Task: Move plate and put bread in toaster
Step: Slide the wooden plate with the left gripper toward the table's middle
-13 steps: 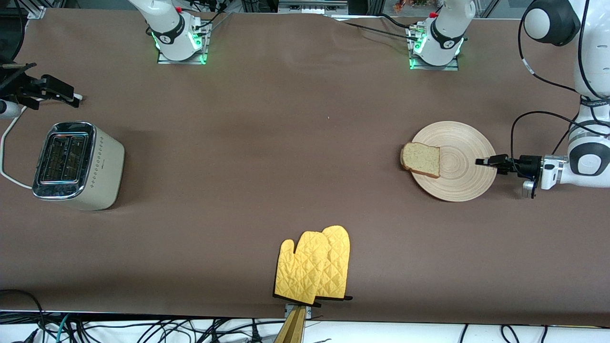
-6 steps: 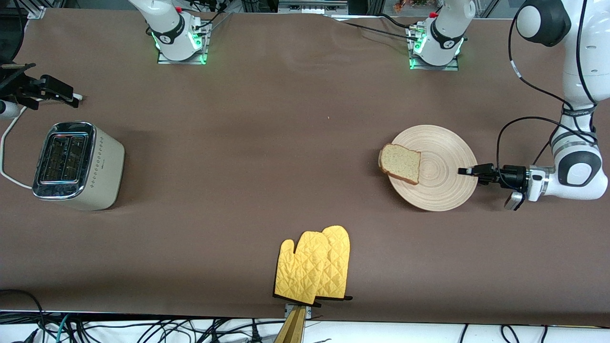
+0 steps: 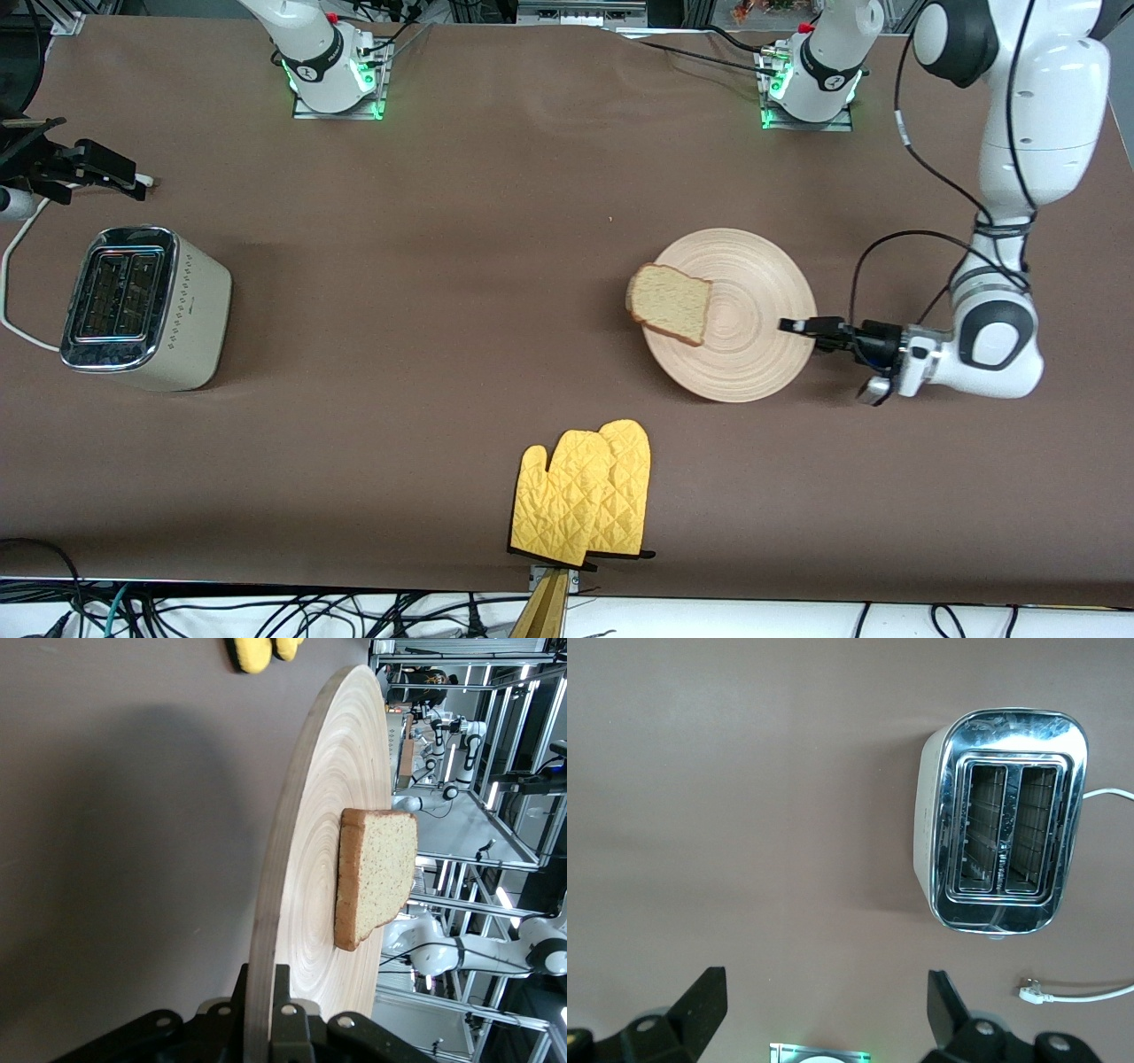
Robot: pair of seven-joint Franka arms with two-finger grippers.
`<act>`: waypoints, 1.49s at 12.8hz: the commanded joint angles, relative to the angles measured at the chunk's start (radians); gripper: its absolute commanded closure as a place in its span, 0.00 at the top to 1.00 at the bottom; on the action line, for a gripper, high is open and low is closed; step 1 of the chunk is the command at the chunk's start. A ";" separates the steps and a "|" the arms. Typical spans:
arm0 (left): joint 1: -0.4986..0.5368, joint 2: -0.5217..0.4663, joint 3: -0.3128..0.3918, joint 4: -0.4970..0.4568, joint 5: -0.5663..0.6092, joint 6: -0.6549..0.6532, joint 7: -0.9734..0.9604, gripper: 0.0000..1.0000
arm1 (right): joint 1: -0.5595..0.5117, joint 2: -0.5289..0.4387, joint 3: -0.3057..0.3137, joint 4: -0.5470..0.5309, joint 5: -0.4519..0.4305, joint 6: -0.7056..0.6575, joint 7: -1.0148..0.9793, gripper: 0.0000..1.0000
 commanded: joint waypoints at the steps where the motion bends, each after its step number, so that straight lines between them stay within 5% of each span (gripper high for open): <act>1: -0.104 -0.008 0.009 -0.007 -0.105 0.085 -0.053 0.00 | -0.010 0.013 0.001 0.030 0.015 -0.022 -0.019 1.00; 5: -0.307 -0.020 0.009 -0.030 -0.216 0.346 -0.151 0.00 | -0.010 0.013 0.001 0.030 0.015 -0.022 -0.019 1.00; 10: -0.459 -0.008 0.010 -0.031 -0.292 0.420 -0.158 0.00 | -0.010 0.013 0.001 0.030 0.025 -0.022 -0.019 1.00; 19: -0.582 0.034 0.009 -0.034 -0.392 0.550 -0.167 0.00 | -0.010 0.013 -0.008 0.030 0.026 -0.022 -0.019 1.00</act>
